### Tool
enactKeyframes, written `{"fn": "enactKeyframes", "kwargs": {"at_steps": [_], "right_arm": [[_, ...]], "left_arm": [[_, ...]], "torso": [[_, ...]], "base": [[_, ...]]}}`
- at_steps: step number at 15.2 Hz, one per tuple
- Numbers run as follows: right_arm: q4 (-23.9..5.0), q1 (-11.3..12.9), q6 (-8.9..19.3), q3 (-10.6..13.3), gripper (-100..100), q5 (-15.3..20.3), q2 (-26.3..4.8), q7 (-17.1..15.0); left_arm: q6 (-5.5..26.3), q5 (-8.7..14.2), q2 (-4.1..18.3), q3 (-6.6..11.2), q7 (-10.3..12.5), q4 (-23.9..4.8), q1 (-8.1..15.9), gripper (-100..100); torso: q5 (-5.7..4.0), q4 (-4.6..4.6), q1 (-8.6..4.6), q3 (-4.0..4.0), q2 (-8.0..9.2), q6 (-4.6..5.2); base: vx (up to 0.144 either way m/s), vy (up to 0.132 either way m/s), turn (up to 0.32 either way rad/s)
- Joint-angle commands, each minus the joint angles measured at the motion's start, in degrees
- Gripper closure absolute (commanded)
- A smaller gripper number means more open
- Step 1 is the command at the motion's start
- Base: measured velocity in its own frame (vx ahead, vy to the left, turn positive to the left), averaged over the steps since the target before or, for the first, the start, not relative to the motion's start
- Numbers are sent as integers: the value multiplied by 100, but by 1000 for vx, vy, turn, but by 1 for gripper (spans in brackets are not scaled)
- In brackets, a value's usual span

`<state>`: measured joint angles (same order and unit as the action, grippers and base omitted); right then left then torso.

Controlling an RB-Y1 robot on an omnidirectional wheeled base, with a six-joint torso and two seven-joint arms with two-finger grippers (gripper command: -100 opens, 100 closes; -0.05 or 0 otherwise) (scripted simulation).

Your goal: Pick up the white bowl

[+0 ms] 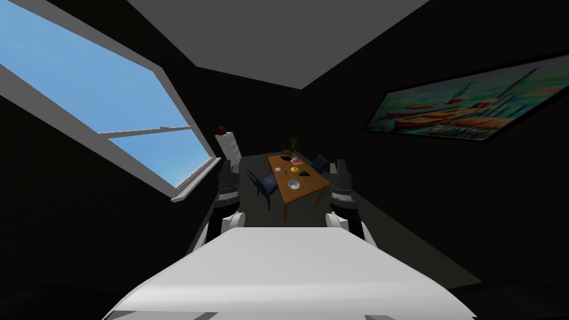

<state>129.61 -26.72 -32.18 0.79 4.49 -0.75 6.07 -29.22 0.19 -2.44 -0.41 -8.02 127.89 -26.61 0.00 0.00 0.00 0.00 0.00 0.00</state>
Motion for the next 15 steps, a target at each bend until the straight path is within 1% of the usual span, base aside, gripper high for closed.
{"fn": "enactKeyframes", "kwargs": {"at_steps": [1, 3, 4, 6, 7, 9, 10, 11, 12, 13, 14, 15], "right_arm": [[-18, -23, 62, 22, -100, 55, -176, 9], [-68, -74, 207, 81, -100, 186, -453, 33], [-68, -74, 207, 81, -100, 186, -467, 33], [-153, -148, 425, 185, -100, 388, -768, 75], [-153, -148, 425, 185, -100, 388, -808, 75], [-278, -237, 705, 338, -100, 651, -1125, 137], [-278, -237, 705, 338, -100, 651, -1177, 137], [-355, -286, 867, 432, -100, 804, -1337, 175], [-355, -286, 867, 432, -100, 804, -1370, 175], [-443, -336, 1041, 537, -100, 970, -1563, 217], [-443, -336, 1041, 537, -100, 970, -1568, 217], [-540, -388, 1227, 651, -100, 1147, -1770, 265]], "left_arm": [[0, 0, 0, 0, 0, 0, 0, 0], [0, 0, 0, 0, 0, 0, 0, 0], [0, 0, -1, -1, 0, 0, 1, 0], [0, 0, -1, -1, 0, 0, 1, 0], [0, 0, -1, -1, 0, 0, 1, 0], [0, 0, -1, -1, 0, 0, 1, 0], [0, 0, -1, -1, 0, 0, 1, 0], [0, 0, -1, -1, 0, 0, 1, 0], [0, 0, -1, -1, 0, 0, 1, 0], [0, 0, -1, -1, 0, 0, 1, 0], [0, 0, -1, -1, 0, 0, 1, 0], [0, 0, -1, -1, 0, 0, 1, 0]], "torso": [[0, 0, 0, 0, 0, 0], [1, 1, 8, 4, 7, -1], [3, 2, 16, 7, 13, -1], [4, 4, 21, 11, 21, -1], [5, 5, 23, 14, 25, -2], [6, 5, 28, 13, 22, -2], [7, 4, 36, 11, 20, -3], [8, 4, 36, 10, 17, -1], [8, 3, 36, 9, 17, -2], [8, 3, 34, 8, 14, -1], [7, 2, 32, 6, 9, -2], [7, 1, 29, 4, 6, -2]], "base": [[-12, 9, 16], [-34, 47, 49], [-50, 54, 38], [-61, 57, 59], [-56, 62, 71], [-40, 84, 100], [-30, 88, 87], [-33, 87, 91], [-22, 79, 71], [-8, 76, 94], [-2, 66, 101], [-4, 71, 136]]}}
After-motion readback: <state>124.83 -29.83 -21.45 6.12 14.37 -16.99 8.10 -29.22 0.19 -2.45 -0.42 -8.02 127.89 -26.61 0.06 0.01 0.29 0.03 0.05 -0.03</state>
